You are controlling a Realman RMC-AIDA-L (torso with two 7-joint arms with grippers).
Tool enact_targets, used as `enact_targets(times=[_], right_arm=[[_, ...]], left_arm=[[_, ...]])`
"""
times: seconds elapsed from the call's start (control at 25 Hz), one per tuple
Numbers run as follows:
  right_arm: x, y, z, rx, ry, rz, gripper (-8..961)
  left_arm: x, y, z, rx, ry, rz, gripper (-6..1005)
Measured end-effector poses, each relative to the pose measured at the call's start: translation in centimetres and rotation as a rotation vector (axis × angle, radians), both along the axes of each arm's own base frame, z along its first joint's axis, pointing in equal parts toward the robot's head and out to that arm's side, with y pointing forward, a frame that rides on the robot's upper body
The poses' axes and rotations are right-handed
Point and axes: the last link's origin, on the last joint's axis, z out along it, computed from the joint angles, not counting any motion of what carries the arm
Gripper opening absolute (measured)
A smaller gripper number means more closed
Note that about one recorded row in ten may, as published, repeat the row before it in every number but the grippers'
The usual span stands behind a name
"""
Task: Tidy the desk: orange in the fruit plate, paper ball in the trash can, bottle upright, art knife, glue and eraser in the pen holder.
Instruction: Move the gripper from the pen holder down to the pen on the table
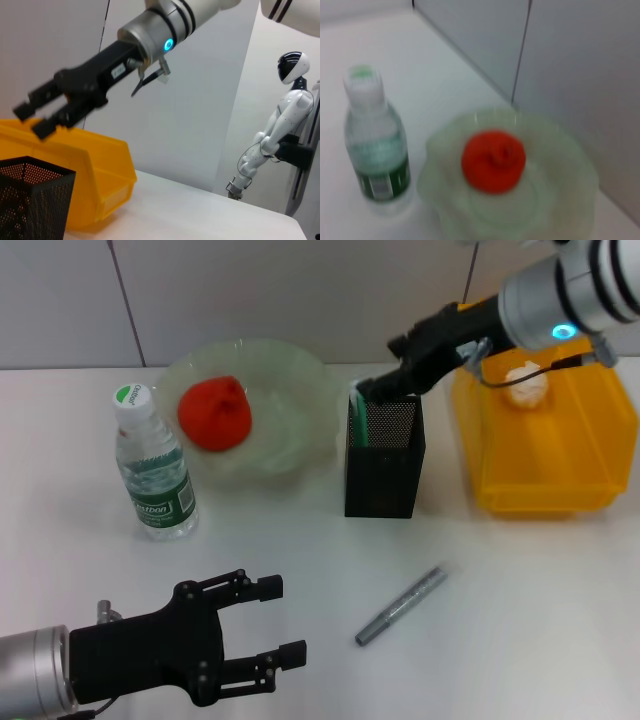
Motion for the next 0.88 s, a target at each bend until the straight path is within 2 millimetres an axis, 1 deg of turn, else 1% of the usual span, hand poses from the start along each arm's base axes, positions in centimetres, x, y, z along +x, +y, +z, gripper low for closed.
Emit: enact_targets(times=[0.12, 0.16, 0.2, 0.24, 0.32, 0.44, 0.52, 0.64, 0.72, 0.76, 0.8, 0.88], right_arm=[[-0.6, -0.8, 1.0, 0.01, 0.084, 0.058, 736], [-0.8, -1.7, 1.6, -0.007, 0.144, 0.1, 736], [-0.8, -1.7, 1.6, -0.007, 0.144, 0.1, 736], [-0.8, -2.2, 2.0, -0.024, 0.172, 0.12, 736], [-0.4, -3.2, 2.8, -0.058, 0.227, 0.147, 735], [1.0, -4.6, 4.1, -0.119, 0.27, 0.179, 735], [2.2, -5.4, 4.6, -0.177, 0.268, 0.197, 735], [4.0, -6.3, 4.6, -0.266, 0.216, 0.219, 735], [4.9, -6.4, 4.4, -0.302, 0.159, 0.219, 735], [5.5, -6.4, 4.0, -0.338, 0.094, 0.221, 735], [5.5, -6.4, 4.0, -0.338, 0.094, 0.221, 734], [6.0, -6.5, 3.4, -0.382, 0.022, 0.225, 734]], left_arm=[[0.0, 0.0, 0.0, -0.001, -0.002, 0.002, 745], [0.0, 0.0, 0.0, 0.0, -0.003, 0.002, 745], [0.0, 0.0, 0.0, 0.0, -0.003, 0.002, 745], [0.1, 0.0, 0.0, -0.001, -0.005, 0.003, 745], [0.1, 0.0, 0.0, -0.002, -0.007, 0.003, 744], [0.1, 0.0, 0.1, -0.002, -0.01, 0.001, 744], [0.2, 0.0, 0.1, 0.0, -0.012, 0.0, 744], [0.2, 0.0, 0.1, 0.002, -0.013, -0.003, 743], [0.2, 0.0, 0.0, 0.002, -0.013, -0.004, 743], [0.2, 0.0, 0.0, 0.002, -0.014, -0.004, 743], [0.2, 0.0, 0.0, 0.001, -0.014, -0.004, 743], [0.3, 0.0, 0.0, 0.001, -0.013, -0.004, 742]])
